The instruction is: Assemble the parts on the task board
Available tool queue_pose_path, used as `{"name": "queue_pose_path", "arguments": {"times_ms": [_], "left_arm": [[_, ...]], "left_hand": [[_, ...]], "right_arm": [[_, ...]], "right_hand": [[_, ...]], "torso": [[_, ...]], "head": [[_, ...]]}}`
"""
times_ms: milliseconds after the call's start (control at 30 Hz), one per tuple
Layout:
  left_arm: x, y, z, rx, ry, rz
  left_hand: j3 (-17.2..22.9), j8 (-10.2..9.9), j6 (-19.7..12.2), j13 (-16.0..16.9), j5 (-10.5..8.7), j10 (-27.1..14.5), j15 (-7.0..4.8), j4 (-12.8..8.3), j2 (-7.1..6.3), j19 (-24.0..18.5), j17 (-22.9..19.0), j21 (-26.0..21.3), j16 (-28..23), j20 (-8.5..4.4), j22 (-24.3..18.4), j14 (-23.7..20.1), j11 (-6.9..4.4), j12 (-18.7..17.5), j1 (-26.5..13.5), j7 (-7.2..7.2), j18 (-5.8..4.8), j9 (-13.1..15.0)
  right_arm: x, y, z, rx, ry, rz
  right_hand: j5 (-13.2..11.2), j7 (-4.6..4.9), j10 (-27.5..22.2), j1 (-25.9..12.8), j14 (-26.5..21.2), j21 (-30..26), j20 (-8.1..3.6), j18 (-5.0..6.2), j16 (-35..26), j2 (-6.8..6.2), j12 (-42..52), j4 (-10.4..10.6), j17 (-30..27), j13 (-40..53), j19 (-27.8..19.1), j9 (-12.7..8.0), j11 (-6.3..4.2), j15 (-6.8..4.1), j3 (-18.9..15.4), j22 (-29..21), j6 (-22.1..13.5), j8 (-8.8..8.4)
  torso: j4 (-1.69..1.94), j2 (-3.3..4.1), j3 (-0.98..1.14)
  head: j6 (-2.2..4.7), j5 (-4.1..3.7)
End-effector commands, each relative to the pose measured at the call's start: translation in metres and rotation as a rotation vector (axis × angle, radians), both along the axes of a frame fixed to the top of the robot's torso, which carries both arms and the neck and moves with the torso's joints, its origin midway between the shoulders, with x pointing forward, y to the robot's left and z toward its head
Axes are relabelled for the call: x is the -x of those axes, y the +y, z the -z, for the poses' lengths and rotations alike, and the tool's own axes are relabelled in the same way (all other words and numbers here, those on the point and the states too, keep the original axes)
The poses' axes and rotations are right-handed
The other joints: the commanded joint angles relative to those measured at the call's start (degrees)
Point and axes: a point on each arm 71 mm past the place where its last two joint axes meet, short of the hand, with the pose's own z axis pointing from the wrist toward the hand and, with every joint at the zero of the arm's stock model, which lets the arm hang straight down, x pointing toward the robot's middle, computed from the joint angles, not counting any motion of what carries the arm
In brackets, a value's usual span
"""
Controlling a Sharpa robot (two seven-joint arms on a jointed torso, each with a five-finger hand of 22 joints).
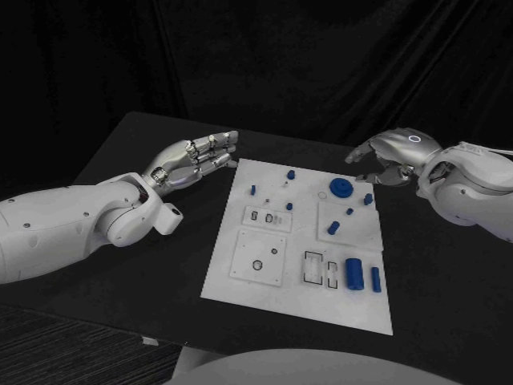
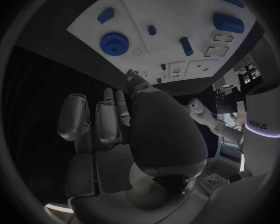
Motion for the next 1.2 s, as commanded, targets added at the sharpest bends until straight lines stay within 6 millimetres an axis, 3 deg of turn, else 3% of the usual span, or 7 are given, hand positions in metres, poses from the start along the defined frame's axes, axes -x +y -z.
{"name": "queue_pose_path", "arguments": {"times_ms": [33, 167, 233, 300, 333, 533, 1200], "left_arm": [[0.004, -0.002, -0.007, 0.084, -0.087, 0.038], [0.005, -0.002, -0.005, 0.085, -0.081, 0.041], [0.005, -0.002, -0.004, 0.084, -0.079, 0.041], [0.006, -0.002, -0.003, 0.084, -0.076, 0.040], [0.006, -0.002, -0.003, 0.083, -0.075, 0.040], [0.006, -0.002, -0.002, 0.083, -0.072, 0.042], [0.006, -0.003, -0.002, 0.092, -0.074, 0.052]], "left_hand": [[-2.38, 0.14, 0.22, -0.60, 1.17, 0.16, 0.10, 0.16, 0.32, 0.43, -0.61, -0.32, 0.72, -0.09, -0.24, -0.06, -0.03, 0.79, 0.50, 0.27, -0.54, 0.16], [-2.33, 0.16, 0.32, -0.60, 1.19, 0.16, 0.12, 0.15, 0.37, 0.46, -0.61, -0.31, 0.76, -0.08, -0.24, -0.03, -0.10, 0.80, 0.54, 0.42, -0.56, 0.17], [-2.25, 0.18, 0.52, -0.61, 1.22, 0.16, 0.14, 0.14, 0.40, 0.52, -0.60, -0.27, 0.81, -0.08, -0.23, -0.01, -0.29, 0.82, 0.63, 0.75, -0.60, 0.19], [-2.22, 0.19, 0.58, -0.61, 1.22, 0.15, 0.15, 0.15, 0.42, 0.54, -0.59, -0.27, 0.94, -0.08, -0.23, 0.06, -0.39, 0.82, 0.65, 0.91, -0.61, 0.19], [-2.17, 0.21, 0.73, -0.61, 1.23, 0.15, 0.15, 0.15, 0.44, 0.56, -0.58, -0.25, 1.02, -0.08, -0.23, 0.12, -0.50, 0.84, 0.71, 1.14, -0.64, 0.20], [-1.74, 0.28, 1.34, -0.62, 1.38, 0.15, 0.15, 0.01, 0.58, 0.65, -0.58, -0.21, 1.11, -0.08, -0.23, 0.16, -1.24, 0.89, 1.22, 2.38, -0.79, 0.26], [-0.98, 1.04, 4.88, -0.56, 1.73, 0.51, 0.19, -0.13, 0.66, 0.90, -0.54, -0.11, 1.50, -0.09, -0.24, 0.44, -1.82, 1.44, 2.13, 4.03, -0.97, 0.63]], "right_arm": [[-0.004, -0.010, 0.010, 0.032, 0.044, 0.083], [-0.008, -0.012, 0.018, 0.043, 0.055, 0.101], [-0.010, -0.012, 0.022, 0.046, 0.059, 0.112], [-0.013, -0.012, 0.025, 0.049, 0.060, 0.123], [-0.014, -0.012, 0.027, 0.051, 0.062, 0.130], [-0.018, -0.013, 0.038, 0.080, 0.100, 0.176], [-0.027, -0.004, 0.051, 0.093, 0.133, 0.184]], "right_hand": [[0.21, 0.09, 6.33, -1.22, 0.24, 1.37, -0.21, -0.49, 0.92, 1.08, 4.49, 0.02, 0.46, 2.49, 0.20, -0.77, -0.51, -0.47, 0.64, 2.19, 0.89, 0.99], [0.13, 0.77, 15.08, -1.94, -1.07, -0.30, -1.81, -0.31, -1.37, 0.40, 24.72, -0.19, -2.80, 16.22, -0.92, -1.39, -3.44, -2.03, 0.00, 1.62, 2.91, 0.71], [-0.07, 0.66, 20.74, -3.24, -1.21, -0.81, -2.11, -0.28, -0.95, -0.37, 49.49, 0.56, -1.90, 46.21, -1.26, -2.04, -4.58, -2.49, -0.54, 1.94, 3.55, -0.02], [-0.44, 0.54, 30.11, -5.12, 2.50, 3.18, -1.80, -1.33, 6.54, 0.22, 63.19, 1.70, 10.65, 66.52, 1.18, -2.04, -4.15, -1.93, -0.92, 5.07, 4.78, 0.17], [-0.20, 0.58, 38.35, -6.64, 6.60, 8.87, -1.70, -2.69, 14.23, -0.19, 71.62, 2.70, 25.41, 81.54, 4.49, -1.42, -4.00, -1.74, -1.47, 9.19, 6.98, 1.10], [3.08, 0.50, 40.18, -10.99, 6.60, 13.23, -2.11, -3.68, 14.23, -1.26, 73.03, 5.77, 25.41, 84.52, 6.93, -0.48, -3.58, -2.26, -1.52, 12.58, 3.77, -0.92], [8.84, 0.86, 40.18, -12.00, 6.60, 12.80, -2.00, -3.54, 14.23, -0.10, 73.03, 4.70, 25.41, 84.52, 6.77, 0.86, -3.57, -2.13, 0.30, 12.74, -2.26, -1.53]], "torso": [[-0.27, -0.20, 0.09], [-0.41, -0.29, 0.11], [-0.42, -0.28, 0.09], [-0.45, -0.33, 0.07], [-0.47, -0.36, 0.08], [-0.55, -0.37, 0.12], [-0.49, -0.39, 0.07]], "head": [[-0.21, 0.13], [-0.35, 0.37], [-0.40, 0.39], [-0.54, 0.44], [-0.64, 0.46], [-1.05, 0.36], [-2.03, 0.16]]}}
